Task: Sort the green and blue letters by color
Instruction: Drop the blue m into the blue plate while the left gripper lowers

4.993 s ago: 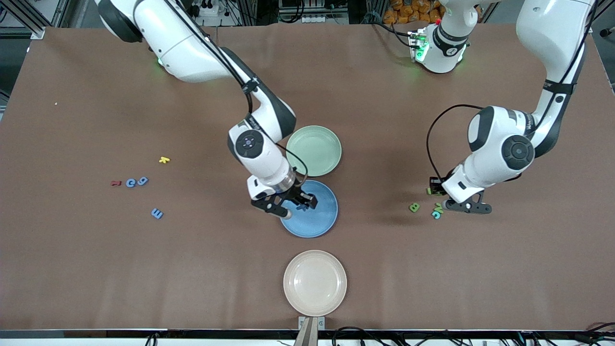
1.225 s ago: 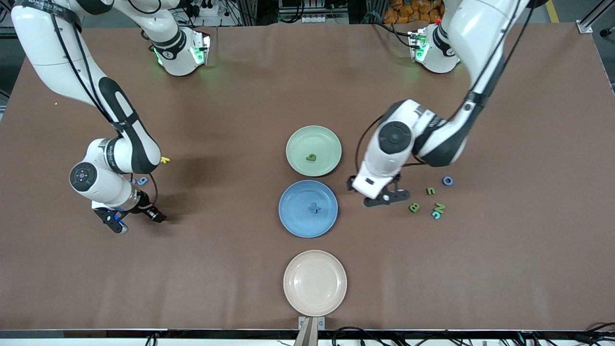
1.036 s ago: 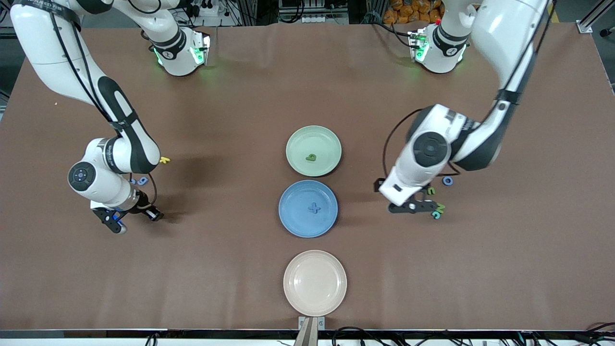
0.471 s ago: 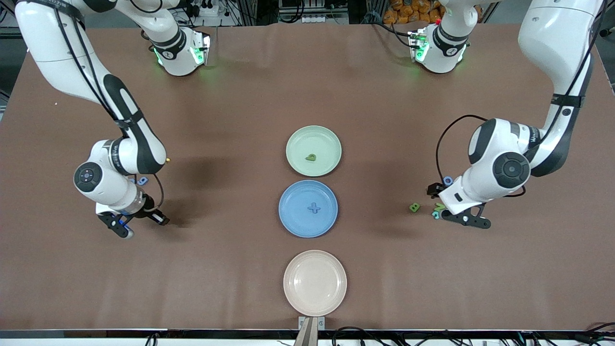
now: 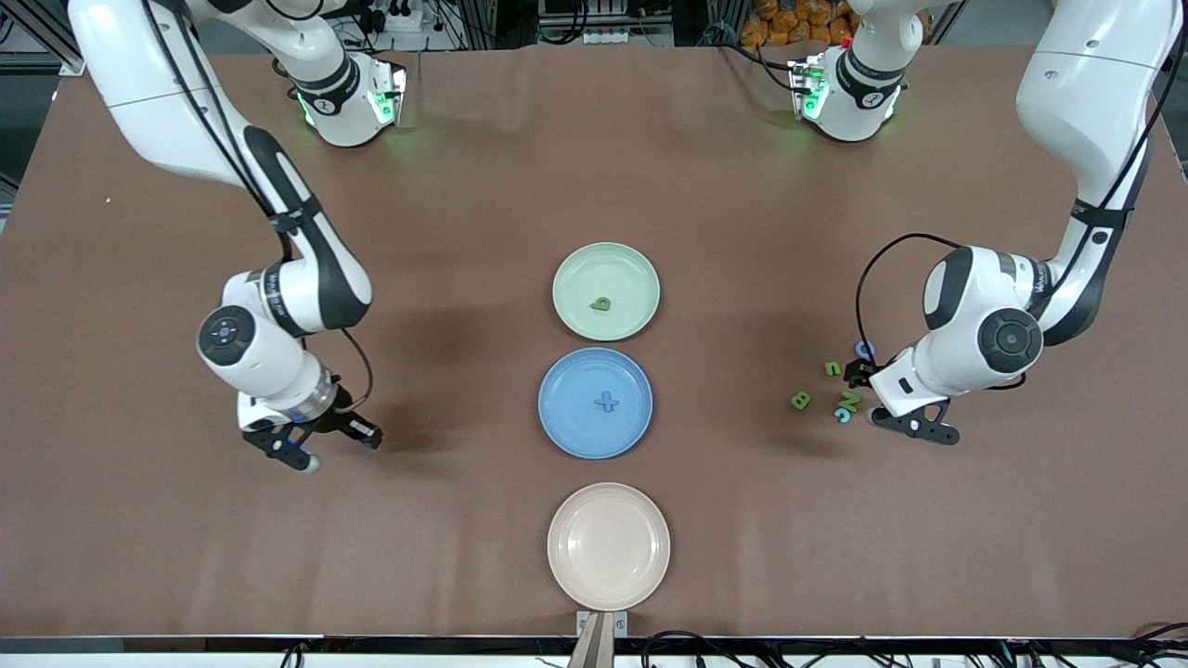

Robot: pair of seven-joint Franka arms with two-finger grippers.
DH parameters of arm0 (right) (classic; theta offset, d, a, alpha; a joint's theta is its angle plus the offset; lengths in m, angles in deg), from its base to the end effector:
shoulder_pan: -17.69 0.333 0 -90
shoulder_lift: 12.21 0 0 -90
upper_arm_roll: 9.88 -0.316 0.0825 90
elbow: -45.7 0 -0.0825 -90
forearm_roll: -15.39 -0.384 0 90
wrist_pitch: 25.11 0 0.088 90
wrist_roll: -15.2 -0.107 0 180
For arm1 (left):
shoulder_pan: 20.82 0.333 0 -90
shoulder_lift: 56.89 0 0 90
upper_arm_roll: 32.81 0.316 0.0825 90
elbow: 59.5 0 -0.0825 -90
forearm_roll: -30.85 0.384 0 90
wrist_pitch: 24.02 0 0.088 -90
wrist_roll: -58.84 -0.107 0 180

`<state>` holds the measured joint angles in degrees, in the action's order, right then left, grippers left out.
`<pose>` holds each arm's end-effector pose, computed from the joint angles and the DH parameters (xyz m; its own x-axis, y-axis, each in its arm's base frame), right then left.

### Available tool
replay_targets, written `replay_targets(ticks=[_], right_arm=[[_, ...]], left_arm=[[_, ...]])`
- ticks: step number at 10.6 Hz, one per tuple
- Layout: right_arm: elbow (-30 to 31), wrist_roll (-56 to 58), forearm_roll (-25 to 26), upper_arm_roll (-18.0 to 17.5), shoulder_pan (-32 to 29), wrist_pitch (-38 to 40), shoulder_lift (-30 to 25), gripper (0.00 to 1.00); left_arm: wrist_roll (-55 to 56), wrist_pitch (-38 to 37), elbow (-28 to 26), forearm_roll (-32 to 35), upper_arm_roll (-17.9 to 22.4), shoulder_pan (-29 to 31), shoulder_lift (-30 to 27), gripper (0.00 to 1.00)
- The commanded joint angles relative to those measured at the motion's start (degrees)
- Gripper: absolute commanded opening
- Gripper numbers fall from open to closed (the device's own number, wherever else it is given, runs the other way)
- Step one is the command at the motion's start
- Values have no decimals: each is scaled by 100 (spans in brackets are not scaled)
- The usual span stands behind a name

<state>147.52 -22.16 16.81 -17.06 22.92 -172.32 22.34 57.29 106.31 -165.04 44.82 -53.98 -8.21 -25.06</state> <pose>0.6646 0.1382 0.2397 0.8920 -0.4358 0.1204 -0.4159 -0.8953 -0.1595 0.6313 -0.0749 0.2350 0.9529 -0.2945 -0.0731 -0.2937 -0.9557 0.0210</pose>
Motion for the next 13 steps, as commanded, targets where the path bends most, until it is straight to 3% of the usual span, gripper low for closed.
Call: replay_targets(ticks=[1, 6, 9, 12, 13], right_arm=[[-145, -104, -18, -47, 565, 70, 7, 0], [-926, -446, 8, -38, 1585, 0, 490, 0], [-1636, -1051, 61, -38, 2094, -18, 1122, 0], [-1876, -1457, 70, -38, 2420, -18, 1273, 0], [-1876, -1527, 52, -47, 2464, -18, 1282, 20]], left_arm=[[-48, 160, -38, 97, -89, 101, 130, 80], [-13, 257, -38, 97, -71, 5, 298, 68], [5, 379, -38, 351, -71, 13, 350, 68], [31, 546, -20, 519, -71, -4, 473, 66], [31, 599, -20, 519, -71, 4, 491, 65]])
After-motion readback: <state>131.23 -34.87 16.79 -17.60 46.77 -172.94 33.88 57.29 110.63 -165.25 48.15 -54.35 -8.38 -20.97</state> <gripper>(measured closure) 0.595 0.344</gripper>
